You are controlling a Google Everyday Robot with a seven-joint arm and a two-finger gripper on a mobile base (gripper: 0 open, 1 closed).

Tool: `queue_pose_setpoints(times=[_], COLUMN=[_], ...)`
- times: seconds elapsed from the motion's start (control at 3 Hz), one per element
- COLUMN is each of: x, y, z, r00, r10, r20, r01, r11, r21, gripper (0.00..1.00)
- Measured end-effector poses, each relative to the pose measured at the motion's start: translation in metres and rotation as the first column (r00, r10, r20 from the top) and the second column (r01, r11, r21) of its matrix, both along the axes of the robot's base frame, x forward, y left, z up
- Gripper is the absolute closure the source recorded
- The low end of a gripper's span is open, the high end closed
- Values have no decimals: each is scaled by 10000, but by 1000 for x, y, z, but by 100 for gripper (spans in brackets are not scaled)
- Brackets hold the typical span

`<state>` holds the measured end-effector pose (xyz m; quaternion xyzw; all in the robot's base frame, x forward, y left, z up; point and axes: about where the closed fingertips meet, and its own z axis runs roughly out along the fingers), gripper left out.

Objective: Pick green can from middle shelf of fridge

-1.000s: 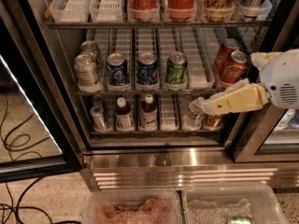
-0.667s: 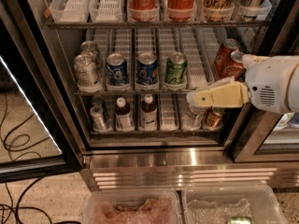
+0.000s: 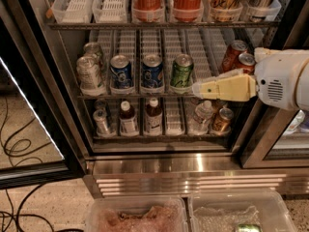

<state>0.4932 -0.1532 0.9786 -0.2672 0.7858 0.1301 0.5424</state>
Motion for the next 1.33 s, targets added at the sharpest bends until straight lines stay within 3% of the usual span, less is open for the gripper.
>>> queue_pose_setpoints(times=[0.33, 0.67, 1.0, 1.33], x=[0, 14, 38, 50], y=[-1, -9, -16, 2], z=[-13, -39, -59, -87], r00=[9991, 9923, 9851, 9813], r10=[-306, -937, -1043, -51], r20=[283, 816, 1366, 1923], r01=[321, 985, 1033, 71], r11=[9980, 9935, 9945, 9999], r21=[-545, -571, 147, -100], gripper=[0, 0, 0, 0])
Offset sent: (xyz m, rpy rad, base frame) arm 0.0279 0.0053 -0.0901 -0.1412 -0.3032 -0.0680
